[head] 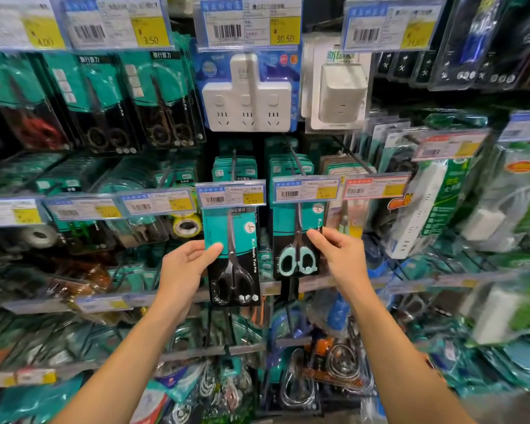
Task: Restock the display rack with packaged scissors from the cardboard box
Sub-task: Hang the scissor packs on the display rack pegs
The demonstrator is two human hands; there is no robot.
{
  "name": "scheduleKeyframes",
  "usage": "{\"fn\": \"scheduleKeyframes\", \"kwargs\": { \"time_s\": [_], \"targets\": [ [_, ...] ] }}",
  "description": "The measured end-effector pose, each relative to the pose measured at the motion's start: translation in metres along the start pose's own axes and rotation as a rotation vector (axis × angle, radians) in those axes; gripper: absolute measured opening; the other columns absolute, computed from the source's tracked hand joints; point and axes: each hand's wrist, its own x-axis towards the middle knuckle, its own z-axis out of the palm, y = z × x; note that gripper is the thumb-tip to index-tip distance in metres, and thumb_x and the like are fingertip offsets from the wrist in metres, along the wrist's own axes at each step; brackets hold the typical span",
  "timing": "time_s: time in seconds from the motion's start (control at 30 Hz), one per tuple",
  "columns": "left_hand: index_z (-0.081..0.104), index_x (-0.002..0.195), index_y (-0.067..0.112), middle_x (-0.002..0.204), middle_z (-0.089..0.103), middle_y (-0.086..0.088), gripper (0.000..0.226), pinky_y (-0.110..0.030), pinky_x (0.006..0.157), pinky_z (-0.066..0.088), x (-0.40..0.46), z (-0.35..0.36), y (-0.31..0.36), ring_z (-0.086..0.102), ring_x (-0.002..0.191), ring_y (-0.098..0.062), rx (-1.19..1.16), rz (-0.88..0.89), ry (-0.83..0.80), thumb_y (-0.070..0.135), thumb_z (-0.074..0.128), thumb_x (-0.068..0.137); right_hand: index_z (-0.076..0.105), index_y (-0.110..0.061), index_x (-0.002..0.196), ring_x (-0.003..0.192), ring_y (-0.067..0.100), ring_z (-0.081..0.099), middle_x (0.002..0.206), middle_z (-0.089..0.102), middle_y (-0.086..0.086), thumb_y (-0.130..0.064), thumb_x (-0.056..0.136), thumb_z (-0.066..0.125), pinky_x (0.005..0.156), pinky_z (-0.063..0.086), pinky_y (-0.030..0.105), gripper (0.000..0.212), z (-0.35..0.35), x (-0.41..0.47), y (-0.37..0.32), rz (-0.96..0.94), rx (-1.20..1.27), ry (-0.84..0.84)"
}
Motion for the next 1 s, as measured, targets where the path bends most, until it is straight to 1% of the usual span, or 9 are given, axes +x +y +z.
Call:
{"fn": "scheduleKeyframes", "kwargs": {
  "time_s": [0.03, 0.1, 0.23, 0.3, 0.4, 0.53, 0.73, 0.87, 1.0],
  "targets": [
    [0.076, 0.096, 0.021, 0.094, 0.079, -0.002, 0.019, -0.037, 0.085, 0.055, -0.001, 0.0, -0.001, 0.075, 0.091, -0.019, -0.011, -0.009, -0.003, 0.03, 0.078, 0.08, 0.079, -0.026, 0.085, 0.076, 0.009, 0.071, 0.083, 0.077, -0.001, -0.024, 0.089, 0.07, 0.063, 0.056, 0.023, 0.011, -0.002, 0.0, 0.002, -0.006, 0.008, 0.001],
    [0.075, 0.096, 0.018, 0.095, 0.079, -0.005, 0.019, -0.037, 0.084, 0.055, -0.002, 0.001, -0.002, 0.075, 0.09, -0.021, -0.026, -0.023, 0.001, 0.027, 0.078, 0.08, 0.079, -0.03, 0.087, 0.079, 0.009, 0.073, 0.085, 0.077, -0.003, -0.025, 0.089, 0.07, 0.065, 0.056, 0.02, 0.011, -0.005, -0.001, 0.005, -0.005, 0.029, 0.0],
    [0.074, 0.099, 0.014, 0.093, 0.079, -0.004, 0.016, -0.035, 0.084, 0.056, 0.0, 0.004, -0.002, 0.075, 0.09, -0.022, -0.026, -0.025, 0.008, 0.021, 0.076, 0.084, 0.079, -0.036, 0.085, 0.08, 0.009, 0.073, 0.085, 0.078, -0.006, -0.025, 0.088, 0.071, 0.066, 0.056, 0.018, 0.014, -0.006, 0.002, 0.002, 0.025, 0.043, 0.011],
    [0.074, 0.099, 0.013, 0.093, 0.079, -0.003, 0.015, -0.03, 0.078, 0.057, 0.001, 0.006, -0.001, 0.075, 0.089, -0.02, -0.023, -0.014, 0.001, 0.02, 0.075, 0.085, 0.079, -0.037, 0.082, 0.076, 0.004, 0.072, 0.081, 0.077, -0.008, -0.022, 0.088, 0.071, 0.063, 0.053, 0.014, 0.017, -0.003, 0.003, -0.001, 0.01, 0.031, 0.008],
    [0.074, 0.098, 0.014, 0.091, 0.079, -0.002, 0.013, -0.021, 0.069, 0.058, 0.0, 0.008, -0.001, 0.076, 0.086, -0.016, -0.014, 0.003, -0.01, 0.019, 0.074, 0.086, 0.078, -0.03, 0.075, 0.065, -0.002, 0.066, 0.071, 0.073, -0.012, -0.015, 0.088, 0.07, 0.058, 0.048, 0.01, 0.021, 0.0, 0.001, -0.004, -0.039, 0.027, -0.007],
    [0.074, 0.099, 0.013, 0.093, 0.079, -0.003, 0.013, -0.028, 0.076, 0.058, -0.002, 0.008, -0.001, 0.076, 0.088, -0.018, -0.021, -0.001, -0.02, 0.019, 0.073, 0.087, 0.078, -0.021, 0.081, 0.066, 0.002, 0.068, 0.072, 0.074, -0.008, -0.013, 0.088, 0.07, 0.058, 0.05, 0.014, 0.013, -0.001, -0.002, 0.0, -0.003, 0.029, 0.002],
    [0.074, 0.098, 0.016, 0.094, 0.079, -0.004, 0.014, -0.035, 0.081, 0.057, -0.002, 0.004, 0.001, 0.075, 0.09, -0.021, -0.034, -0.009, -0.003, 0.021, 0.075, 0.084, 0.08, -0.03, 0.081, 0.077, 0.011, 0.074, 0.083, 0.077, -0.002, -0.017, 0.088, 0.07, 0.061, 0.056, 0.02, 0.017, -0.005, -0.006, 0.006, 0.066, 0.099, 0.049],
    [0.074, 0.097, 0.017, 0.093, 0.079, -0.003, 0.013, -0.032, 0.078, 0.057, -0.001, 0.005, 0.002, 0.076, 0.089, -0.019, -0.04, -0.006, 0.0, 0.022, 0.075, 0.085, 0.079, -0.031, 0.079, 0.073, 0.008, 0.073, 0.079, 0.076, -0.003, -0.019, 0.088, 0.071, 0.06, 0.055, 0.017, 0.017, -0.003, -0.002, 0.004, 0.041, 0.019, 0.033],
    [0.074, 0.097, 0.016, 0.093, 0.079, -0.003, 0.012, -0.021, 0.068, 0.058, 0.0, 0.009, 0.002, 0.076, 0.087, -0.018, -0.045, -0.002, -0.017, 0.02, 0.074, 0.086, 0.077, -0.034, 0.081, 0.072, 0.001, 0.071, 0.077, 0.076, -0.011, -0.018, 0.088, 0.071, 0.059, 0.051, 0.01, 0.018, -0.001, 0.007, 0.005, 0.052, -0.008, 0.073]
  ]
}}
